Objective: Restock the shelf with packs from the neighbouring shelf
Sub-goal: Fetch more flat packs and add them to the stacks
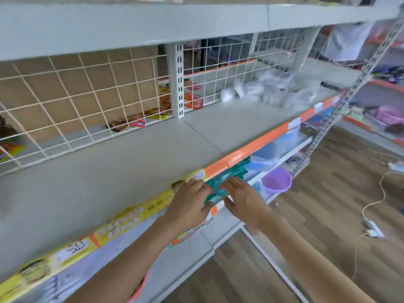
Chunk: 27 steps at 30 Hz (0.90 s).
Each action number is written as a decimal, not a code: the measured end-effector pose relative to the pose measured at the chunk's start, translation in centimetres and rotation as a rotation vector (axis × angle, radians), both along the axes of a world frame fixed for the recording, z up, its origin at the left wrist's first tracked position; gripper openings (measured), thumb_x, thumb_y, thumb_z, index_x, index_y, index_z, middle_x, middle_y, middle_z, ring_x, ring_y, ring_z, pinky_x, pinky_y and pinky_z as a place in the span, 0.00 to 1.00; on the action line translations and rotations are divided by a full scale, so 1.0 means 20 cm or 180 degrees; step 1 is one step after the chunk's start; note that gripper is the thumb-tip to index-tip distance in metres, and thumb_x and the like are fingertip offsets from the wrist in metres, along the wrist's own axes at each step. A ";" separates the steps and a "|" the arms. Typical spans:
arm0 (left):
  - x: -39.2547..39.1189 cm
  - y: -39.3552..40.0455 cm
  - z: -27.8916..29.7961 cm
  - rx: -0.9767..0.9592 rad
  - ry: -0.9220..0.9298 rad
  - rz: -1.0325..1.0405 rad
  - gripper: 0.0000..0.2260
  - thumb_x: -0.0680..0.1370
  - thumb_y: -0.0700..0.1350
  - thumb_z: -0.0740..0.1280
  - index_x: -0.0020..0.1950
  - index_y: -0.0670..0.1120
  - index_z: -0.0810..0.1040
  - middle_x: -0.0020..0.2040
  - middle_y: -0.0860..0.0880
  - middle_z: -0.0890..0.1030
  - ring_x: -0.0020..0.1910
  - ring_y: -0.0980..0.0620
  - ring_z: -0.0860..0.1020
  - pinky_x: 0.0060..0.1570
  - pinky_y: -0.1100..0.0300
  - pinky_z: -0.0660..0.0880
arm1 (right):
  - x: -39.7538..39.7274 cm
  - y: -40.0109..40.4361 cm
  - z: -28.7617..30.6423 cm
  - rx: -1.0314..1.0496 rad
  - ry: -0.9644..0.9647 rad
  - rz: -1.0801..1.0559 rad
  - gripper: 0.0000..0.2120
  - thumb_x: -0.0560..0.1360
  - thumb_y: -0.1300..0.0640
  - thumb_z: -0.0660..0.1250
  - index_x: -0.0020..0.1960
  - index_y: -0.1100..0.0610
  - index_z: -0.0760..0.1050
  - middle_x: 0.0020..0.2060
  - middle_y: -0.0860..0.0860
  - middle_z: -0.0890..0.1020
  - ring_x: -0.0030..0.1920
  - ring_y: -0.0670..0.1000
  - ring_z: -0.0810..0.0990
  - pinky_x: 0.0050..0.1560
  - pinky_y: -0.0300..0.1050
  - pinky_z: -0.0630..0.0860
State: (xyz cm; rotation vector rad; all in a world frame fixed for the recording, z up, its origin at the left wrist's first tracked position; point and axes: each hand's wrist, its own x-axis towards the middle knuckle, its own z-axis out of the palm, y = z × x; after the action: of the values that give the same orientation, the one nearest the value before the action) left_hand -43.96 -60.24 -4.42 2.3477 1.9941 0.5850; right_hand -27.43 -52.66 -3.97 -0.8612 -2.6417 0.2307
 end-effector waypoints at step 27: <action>0.47 1.68 -0.02 -0.0221 -0.0447 0.0065 0.15 0.71 0.50 0.58 0.47 0.44 0.80 0.42 0.48 0.80 0.43 0.44 0.77 0.45 0.52 0.76 | 0.58 1.56 -0.05 -0.0226 0.0429 -0.0396 0.14 0.67 0.64 0.63 0.52 0.59 0.76 0.44 0.53 0.79 0.43 0.56 0.78 0.43 0.41 0.71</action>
State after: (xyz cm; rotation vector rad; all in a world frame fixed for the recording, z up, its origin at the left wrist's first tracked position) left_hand -34.56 -26.58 -4.91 2.1845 1.9473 0.6510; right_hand -15.84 -21.52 -4.91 -0.9930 -2.4585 0.3400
